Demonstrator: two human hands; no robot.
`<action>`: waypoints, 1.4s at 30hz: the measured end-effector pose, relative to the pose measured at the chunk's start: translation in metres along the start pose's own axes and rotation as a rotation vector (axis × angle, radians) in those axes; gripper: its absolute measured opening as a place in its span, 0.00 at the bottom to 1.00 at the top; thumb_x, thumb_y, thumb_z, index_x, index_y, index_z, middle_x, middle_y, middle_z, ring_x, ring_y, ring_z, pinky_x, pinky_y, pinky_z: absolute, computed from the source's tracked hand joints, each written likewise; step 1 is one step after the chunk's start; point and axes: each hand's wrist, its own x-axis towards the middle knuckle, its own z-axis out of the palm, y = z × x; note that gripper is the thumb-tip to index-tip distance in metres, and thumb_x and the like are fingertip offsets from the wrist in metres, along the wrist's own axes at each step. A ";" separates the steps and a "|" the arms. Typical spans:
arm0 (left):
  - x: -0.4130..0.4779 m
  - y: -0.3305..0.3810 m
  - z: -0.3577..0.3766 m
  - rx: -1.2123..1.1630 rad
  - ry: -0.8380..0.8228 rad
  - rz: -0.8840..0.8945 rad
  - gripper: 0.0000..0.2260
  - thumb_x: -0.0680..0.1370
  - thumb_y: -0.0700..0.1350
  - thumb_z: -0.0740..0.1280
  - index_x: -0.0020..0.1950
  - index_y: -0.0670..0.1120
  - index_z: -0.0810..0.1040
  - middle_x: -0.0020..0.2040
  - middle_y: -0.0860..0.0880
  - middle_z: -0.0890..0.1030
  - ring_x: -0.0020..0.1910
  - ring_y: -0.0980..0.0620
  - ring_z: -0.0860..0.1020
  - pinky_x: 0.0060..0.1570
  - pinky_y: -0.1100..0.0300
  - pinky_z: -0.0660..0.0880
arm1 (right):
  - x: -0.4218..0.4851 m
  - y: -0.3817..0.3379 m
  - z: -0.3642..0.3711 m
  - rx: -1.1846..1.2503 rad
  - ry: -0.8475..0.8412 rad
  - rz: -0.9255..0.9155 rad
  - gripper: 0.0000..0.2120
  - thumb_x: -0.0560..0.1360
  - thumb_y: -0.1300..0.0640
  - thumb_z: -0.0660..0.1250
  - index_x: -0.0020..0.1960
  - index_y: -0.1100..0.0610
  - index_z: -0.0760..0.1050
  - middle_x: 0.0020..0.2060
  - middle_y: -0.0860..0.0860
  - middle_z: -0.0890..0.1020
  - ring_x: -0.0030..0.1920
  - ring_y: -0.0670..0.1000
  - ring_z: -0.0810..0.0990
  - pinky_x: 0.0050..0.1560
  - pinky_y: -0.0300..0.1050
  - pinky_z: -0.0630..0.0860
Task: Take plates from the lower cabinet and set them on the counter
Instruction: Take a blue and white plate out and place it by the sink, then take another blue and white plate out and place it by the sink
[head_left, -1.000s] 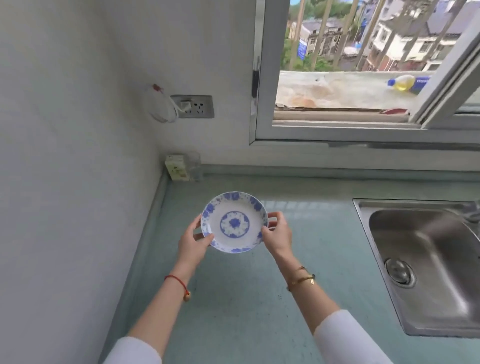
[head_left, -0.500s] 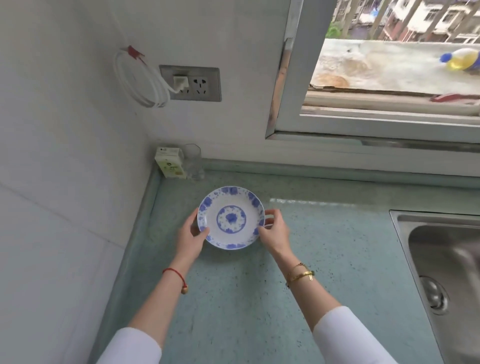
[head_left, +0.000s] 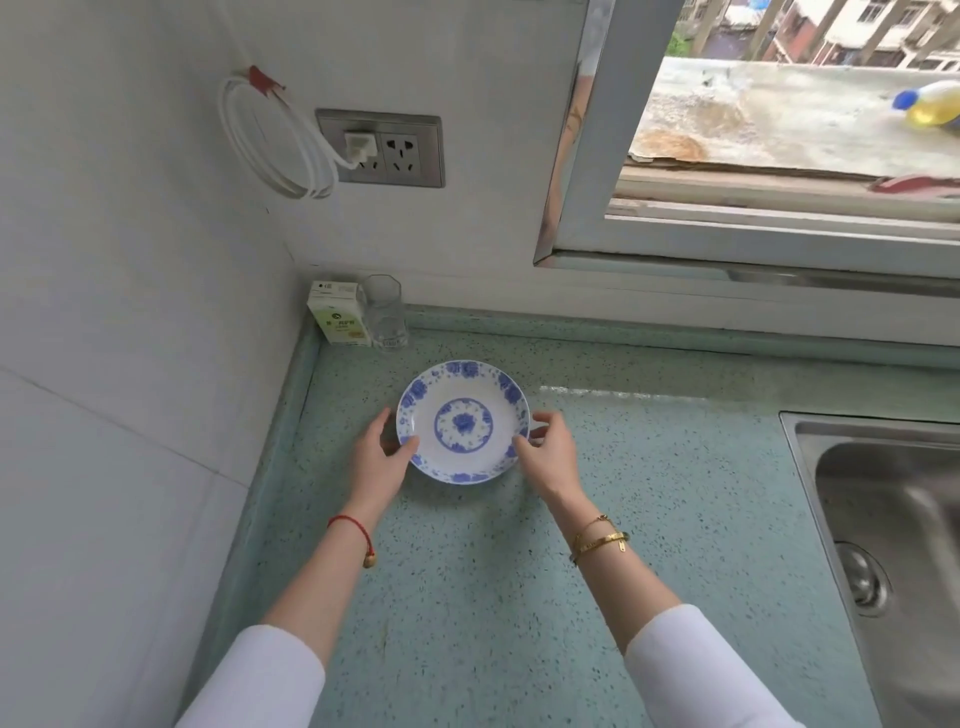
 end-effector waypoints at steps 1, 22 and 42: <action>-0.005 0.003 -0.003 0.011 0.038 0.005 0.30 0.78 0.44 0.70 0.78 0.47 0.64 0.74 0.46 0.71 0.69 0.45 0.73 0.67 0.47 0.73 | -0.003 -0.001 -0.004 -0.003 0.013 0.001 0.21 0.77 0.59 0.66 0.68 0.60 0.67 0.58 0.57 0.75 0.57 0.54 0.76 0.59 0.50 0.77; -0.303 0.059 -0.019 -0.322 0.457 0.247 0.12 0.79 0.43 0.67 0.63 0.50 0.78 0.56 0.53 0.83 0.60 0.53 0.80 0.66 0.45 0.74 | -0.197 -0.044 -0.146 0.194 -0.446 -0.416 0.10 0.79 0.56 0.63 0.60 0.54 0.77 0.57 0.49 0.81 0.57 0.48 0.79 0.61 0.47 0.77; -0.788 -0.078 0.087 -0.564 1.528 -0.011 0.13 0.78 0.47 0.69 0.63 0.52 0.80 0.56 0.51 0.84 0.61 0.54 0.80 0.65 0.50 0.76 | -0.525 0.089 -0.177 -0.052 -1.467 -0.696 0.10 0.79 0.58 0.62 0.59 0.54 0.77 0.53 0.53 0.82 0.55 0.50 0.80 0.54 0.42 0.78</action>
